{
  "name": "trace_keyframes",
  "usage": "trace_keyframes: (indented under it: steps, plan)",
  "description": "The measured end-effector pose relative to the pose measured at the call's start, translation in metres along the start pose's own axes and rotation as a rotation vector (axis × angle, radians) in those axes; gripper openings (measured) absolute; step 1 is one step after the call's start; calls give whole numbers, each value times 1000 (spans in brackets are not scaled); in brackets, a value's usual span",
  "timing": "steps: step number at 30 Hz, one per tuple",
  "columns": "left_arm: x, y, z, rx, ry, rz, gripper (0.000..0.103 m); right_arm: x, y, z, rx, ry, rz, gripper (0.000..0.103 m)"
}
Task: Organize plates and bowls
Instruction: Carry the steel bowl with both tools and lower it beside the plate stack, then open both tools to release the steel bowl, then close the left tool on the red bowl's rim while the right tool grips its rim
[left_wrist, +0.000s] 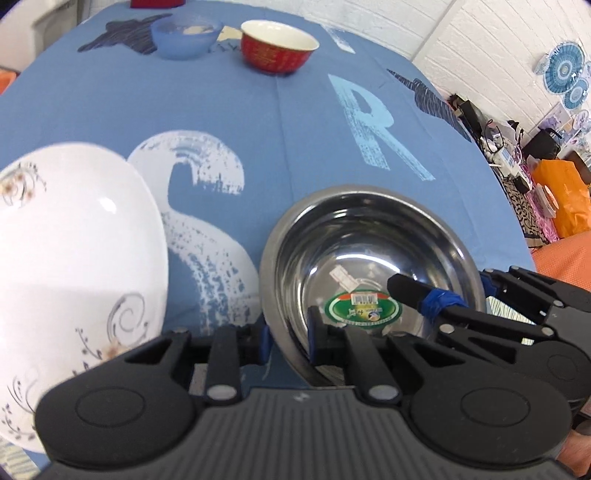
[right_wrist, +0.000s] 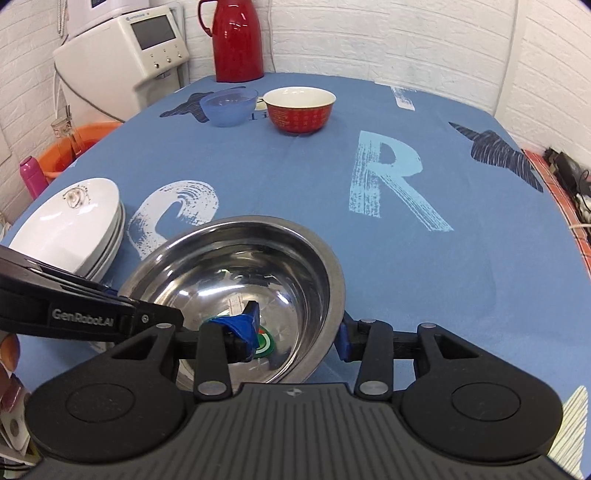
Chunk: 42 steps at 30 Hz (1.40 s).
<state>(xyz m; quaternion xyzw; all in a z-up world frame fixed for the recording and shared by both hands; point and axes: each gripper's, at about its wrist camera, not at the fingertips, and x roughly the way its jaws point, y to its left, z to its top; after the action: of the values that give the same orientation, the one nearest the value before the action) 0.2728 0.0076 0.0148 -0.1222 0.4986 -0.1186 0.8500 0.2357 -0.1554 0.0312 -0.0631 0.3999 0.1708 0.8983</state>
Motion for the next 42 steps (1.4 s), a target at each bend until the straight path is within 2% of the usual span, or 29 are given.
trace_keyframes:
  steps: [7,11,12,14,15,18,22,27,33,40,42]
  plan:
    - [15,-5,8,37,-6,14,6,22,-10,-10,32,44,7,27]
    - [16,-9,8,57,-8,12,10,18,-12,-11,31,43,13,27]
    - [15,-7,9,47,-5,8,14,16,-15,-11,48,49,24,26]
    - [6,-4,12,32,-26,-13,64,9,-20,-11,73,40,25,26]
    - [-1,-3,13,31,-41,-37,69,3,-22,-10,81,27,12,26]
    - [-27,-4,18,49,-127,-8,70,-15,-34,-4,107,-29,-20,26]
    - [-51,7,34,19,-165,-65,71,-27,-51,10,173,-61,-25,27]
    - [-60,31,72,-51,-211,-53,72,-19,-64,32,260,-62,9,27]
    - [-34,55,134,-151,-199,-63,73,23,-71,80,288,-10,23,28]
    - [24,81,196,-338,-162,-97,73,87,-71,153,249,18,19,28]
    - [39,84,211,-359,-158,-94,73,104,-69,172,240,19,29,29]
